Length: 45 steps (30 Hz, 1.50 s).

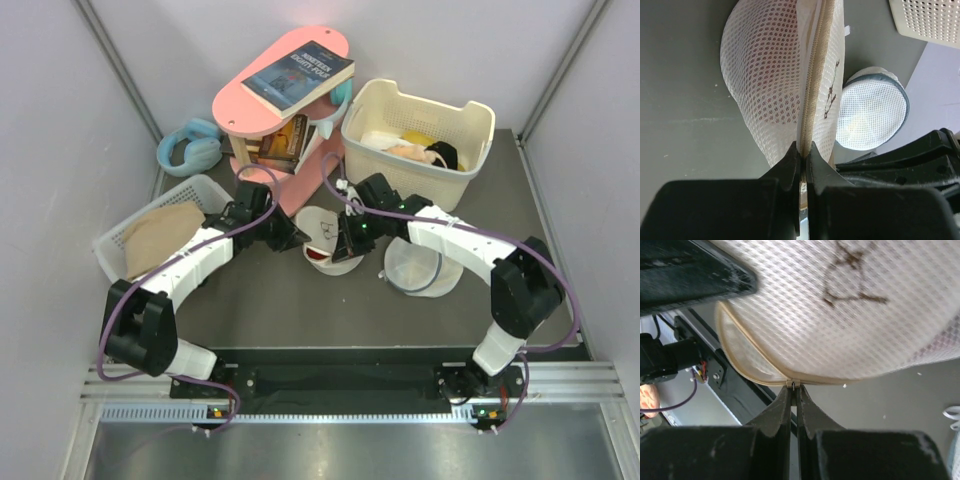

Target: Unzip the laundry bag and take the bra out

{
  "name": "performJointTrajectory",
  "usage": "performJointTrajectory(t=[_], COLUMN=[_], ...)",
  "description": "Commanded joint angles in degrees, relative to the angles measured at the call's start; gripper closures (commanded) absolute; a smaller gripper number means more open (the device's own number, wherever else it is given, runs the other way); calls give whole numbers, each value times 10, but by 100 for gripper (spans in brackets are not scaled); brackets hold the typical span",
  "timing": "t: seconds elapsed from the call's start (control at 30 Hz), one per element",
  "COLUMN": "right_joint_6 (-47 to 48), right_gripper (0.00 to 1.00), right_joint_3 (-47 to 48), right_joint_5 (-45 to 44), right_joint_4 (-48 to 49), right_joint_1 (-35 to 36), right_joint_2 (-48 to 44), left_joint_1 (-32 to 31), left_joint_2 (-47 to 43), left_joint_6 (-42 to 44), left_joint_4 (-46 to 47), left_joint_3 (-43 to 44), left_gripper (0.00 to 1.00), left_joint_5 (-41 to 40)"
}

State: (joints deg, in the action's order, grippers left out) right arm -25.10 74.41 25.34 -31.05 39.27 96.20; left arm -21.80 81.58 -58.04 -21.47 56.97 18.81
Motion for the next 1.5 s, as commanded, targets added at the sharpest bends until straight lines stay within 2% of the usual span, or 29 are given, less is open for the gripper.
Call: performJointTrajectory(t=[0.0,0.23,0.47,0.5,0.53,0.6,0.63,0.67,0.83,1.0,1.17,1.4,1.43,1.47], right_joint_6=[22,60,66,59,54,37,30,16,-10,-7,-1,-2,-3,-3], right_gripper=[100,100,100,100,100,100,100,100,100,100,100,100,100,100], right_joint_3=[-16,-33,11,19,22,28,28,27,33,65,83,82,83,83], right_joint_5=[-9,-10,4,4,5,7,9,10,23,31,35,32,32,31], right_joint_4=[-3,-27,-35,-33,-31,-17,-12,-6,31,24,12,10,9,9], right_joint_1=[-32,-94,-67,-60,-47,-35,-25,-21,4,21,29,32,31,31], right_joint_2=[-38,-51,-39,-37,-32,-28,-23,-21,-1,22,36,34,34,34], left_joint_1=[24,38,38,38,38,37,38,37,35,33,33,33,32,32], left_joint_2=[-17,-9,49,57,68,68,63,59,3,-42,-41,-15,-14,-15], left_joint_6=[30,57,100,104,105,108,108,110,108,94,77,82,81,79], left_joint_4=[2,9,46,44,25,6,-14,-26,-105,-117,-87,-79,-70,-63], left_joint_3=[-7,6,63,72,95,113,113,111,68,11,-14,-25,-27,-31], left_gripper=[100,100,100,91,64,38,28,26,25,26,29,39,49,53], left_joint_5=[-4,21,47,47,47,41,27,19,-9,-23,-18,-27,-22,-20])
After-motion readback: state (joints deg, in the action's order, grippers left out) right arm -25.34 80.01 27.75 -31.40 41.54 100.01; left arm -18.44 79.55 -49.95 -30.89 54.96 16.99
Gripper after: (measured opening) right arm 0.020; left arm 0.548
